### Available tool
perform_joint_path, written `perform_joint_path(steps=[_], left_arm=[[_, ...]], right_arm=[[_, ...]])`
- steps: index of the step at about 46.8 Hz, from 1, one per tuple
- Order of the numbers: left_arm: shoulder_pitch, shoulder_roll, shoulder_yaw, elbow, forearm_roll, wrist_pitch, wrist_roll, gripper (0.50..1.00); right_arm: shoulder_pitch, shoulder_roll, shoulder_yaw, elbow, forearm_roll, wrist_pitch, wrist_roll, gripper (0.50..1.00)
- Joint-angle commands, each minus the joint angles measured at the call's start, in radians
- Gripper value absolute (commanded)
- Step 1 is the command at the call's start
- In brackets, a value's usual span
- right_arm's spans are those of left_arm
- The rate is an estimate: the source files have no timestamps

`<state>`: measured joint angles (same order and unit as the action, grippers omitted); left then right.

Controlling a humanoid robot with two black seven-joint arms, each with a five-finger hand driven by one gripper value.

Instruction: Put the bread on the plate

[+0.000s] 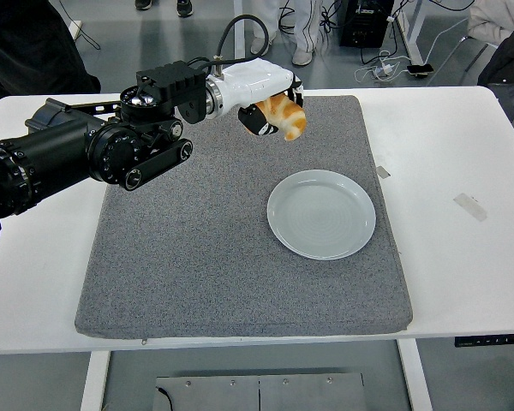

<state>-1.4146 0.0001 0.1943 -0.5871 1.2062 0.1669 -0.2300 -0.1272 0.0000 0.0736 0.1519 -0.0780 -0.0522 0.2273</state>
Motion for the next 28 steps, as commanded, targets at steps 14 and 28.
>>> perform_joint_path(steps=[14,28], left_arm=[[0.002,0.000,-0.001,-0.052,-0.030,0.000,-0.025,0.500],[0.014,0.000,0.004,-0.164,-0.014,0.000,-0.104,0.500]], right_arm=[[0.000,0.000,0.000,0.000,0.001,0.000,0.000,1.000],[0.000,0.000,0.000,0.000,0.000,0.000,0.000,1.000]])
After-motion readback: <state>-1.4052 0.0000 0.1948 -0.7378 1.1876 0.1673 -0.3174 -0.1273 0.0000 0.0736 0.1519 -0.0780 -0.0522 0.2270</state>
